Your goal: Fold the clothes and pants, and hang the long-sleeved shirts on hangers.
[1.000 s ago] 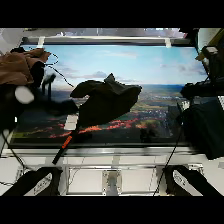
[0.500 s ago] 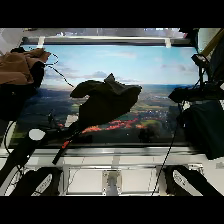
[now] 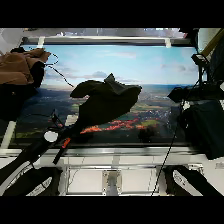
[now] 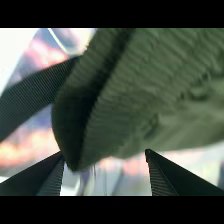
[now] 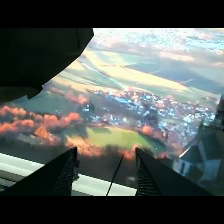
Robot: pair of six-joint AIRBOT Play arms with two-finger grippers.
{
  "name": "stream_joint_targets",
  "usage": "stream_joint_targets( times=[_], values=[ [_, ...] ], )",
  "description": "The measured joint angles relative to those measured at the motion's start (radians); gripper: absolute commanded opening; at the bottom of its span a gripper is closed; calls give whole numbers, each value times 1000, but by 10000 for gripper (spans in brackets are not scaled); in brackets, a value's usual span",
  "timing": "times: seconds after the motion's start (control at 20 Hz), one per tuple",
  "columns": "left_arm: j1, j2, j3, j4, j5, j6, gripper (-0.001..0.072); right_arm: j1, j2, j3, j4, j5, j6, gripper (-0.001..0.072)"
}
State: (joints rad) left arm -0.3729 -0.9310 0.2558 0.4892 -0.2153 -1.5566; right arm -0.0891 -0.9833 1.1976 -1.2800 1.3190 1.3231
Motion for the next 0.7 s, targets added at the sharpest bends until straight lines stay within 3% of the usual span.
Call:
stream_joint_targets(
  times=[0.1, 0.2, 0.45, 0.7],
  values=[
    [-15, -31, 13, -10, 57, 0, 433, 0, 0, 0, 1, -2, 0, 430],
    [-23, -55, 35, -14, 84, 0, 37, 0, 0, 0, 1, -5, 0, 429],
    [-30, -71, 97, -8, 88, 0, 22, 0, 0, 0, -9, -35, 0, 430],
    [-30, 25, 130, 111, 84, 0, 20, -22, -6, -104, -28, -115, 4, 430]
  ],
)
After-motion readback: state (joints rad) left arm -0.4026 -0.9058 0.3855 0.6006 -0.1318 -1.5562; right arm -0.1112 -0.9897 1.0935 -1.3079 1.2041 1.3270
